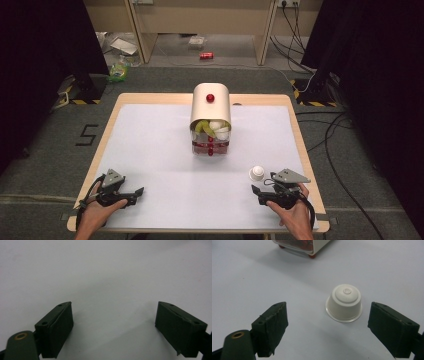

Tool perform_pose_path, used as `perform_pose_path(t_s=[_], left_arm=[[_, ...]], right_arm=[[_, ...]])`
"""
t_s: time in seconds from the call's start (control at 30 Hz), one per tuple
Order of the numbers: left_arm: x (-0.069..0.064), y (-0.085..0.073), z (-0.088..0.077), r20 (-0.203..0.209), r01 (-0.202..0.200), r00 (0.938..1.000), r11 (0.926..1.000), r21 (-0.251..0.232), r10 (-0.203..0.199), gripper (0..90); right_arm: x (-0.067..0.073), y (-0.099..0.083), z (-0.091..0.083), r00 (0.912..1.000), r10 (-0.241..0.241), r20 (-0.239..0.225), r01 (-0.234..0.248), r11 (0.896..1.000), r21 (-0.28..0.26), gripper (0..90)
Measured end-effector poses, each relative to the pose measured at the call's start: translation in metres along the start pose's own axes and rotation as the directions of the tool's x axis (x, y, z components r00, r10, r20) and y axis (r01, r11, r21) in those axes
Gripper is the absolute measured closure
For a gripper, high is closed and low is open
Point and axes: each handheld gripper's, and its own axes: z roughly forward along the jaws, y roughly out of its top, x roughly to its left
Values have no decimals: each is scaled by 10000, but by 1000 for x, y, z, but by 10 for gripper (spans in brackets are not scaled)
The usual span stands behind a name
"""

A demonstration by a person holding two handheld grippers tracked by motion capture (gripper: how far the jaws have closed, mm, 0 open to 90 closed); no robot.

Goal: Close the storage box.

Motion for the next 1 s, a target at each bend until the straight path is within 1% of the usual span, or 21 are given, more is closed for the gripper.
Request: perform_pose_path(t_s=[0.33, 0.57, 0.67, 1.0], left_arm=[[0, 0, 0, -6, -11, 10000, 10000, 7, 11, 141], [0, 0, 0, -14, -18, 10000, 10000, 7, 18, 141], [0, 0, 0, -10, -11, 10000, 10000, 4, 11, 141], [0, 0, 0, -11, -14, 10000, 10000, 5, 14, 141]], right_arm=[[4, -11, 1, 9999, -38, -121, 42, 9993, 362, 167], [4, -17, 0, 9999, -47, -125, 54, 9983, 587, 167], [4, -20, -1, 9998, -146, -111, 153, 9976, 674, 166], [6, -27, -2, 9998, -132, -129, 145, 9944, 1045, 166]])
